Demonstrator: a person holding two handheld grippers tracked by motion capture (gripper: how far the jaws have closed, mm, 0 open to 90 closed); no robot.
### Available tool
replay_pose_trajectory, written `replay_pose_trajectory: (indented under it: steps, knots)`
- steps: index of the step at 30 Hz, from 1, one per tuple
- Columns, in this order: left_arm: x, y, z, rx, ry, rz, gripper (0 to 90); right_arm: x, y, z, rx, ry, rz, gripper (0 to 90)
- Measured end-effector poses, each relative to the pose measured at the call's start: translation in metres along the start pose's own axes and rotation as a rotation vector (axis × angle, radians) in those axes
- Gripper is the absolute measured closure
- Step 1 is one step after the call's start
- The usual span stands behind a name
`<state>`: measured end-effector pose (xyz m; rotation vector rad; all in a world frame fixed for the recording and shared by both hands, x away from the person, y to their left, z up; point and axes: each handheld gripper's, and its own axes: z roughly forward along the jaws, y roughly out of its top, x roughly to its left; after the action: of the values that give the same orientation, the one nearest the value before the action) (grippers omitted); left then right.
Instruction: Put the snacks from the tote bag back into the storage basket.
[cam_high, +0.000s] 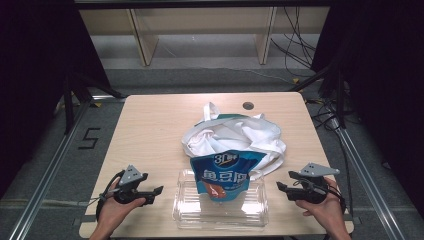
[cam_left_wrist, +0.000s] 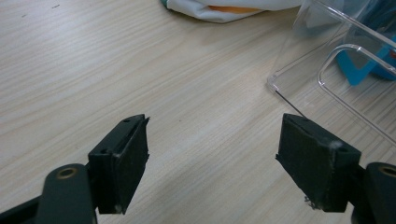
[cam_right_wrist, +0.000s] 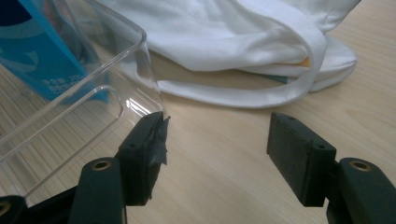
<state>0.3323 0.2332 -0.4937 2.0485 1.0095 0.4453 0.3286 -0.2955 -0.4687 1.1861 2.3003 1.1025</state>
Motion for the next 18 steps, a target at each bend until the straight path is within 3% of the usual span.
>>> replay_pose_trajectory:
  steps: [7, 8, 9, 10, 11, 13, 18]
  knots:
    - [-0.001, 0.0, 0.001, -0.002, 0.001, -0.025, 23.7, 0.001, -0.008, -0.001, 0.017, 0.004, 0.004, 37.0]
    - [-0.001, 0.0, 0.001, -0.002, 0.001, -0.025, 23.6, -0.001, -0.009, -0.001, 0.009, 0.009, -0.026, 36.9]
    - [-0.001, 0.0, 0.0, 0.009, -0.006, -0.014, 23.7, 0.002, -0.01, -0.002, 0.019, 0.01, 0.017, 36.6]
    - [0.0, 0.0, 0.0, 0.012, -0.005, -0.002, 23.6, 0.002, -0.011, -0.002, 0.015, 0.006, 0.018, 36.2]
    - [-0.001, 0.0, 0.0, 0.01, -0.006, -0.019, 23.7, 0.001, -0.011, -0.002, 0.018, 0.01, 0.017, 35.7]
    - [0.0, 0.0, -0.001, 0.015, -0.005, 0.008, 23.7, -0.002, -0.013, -0.002, 0.019, 0.004, 0.004, 35.4]
    - [0.0, 0.0, -0.001, 0.019, -0.008, 0.008, 23.7, -0.002, -0.019, -0.004, 0.018, 0.006, 0.018, 33.9]
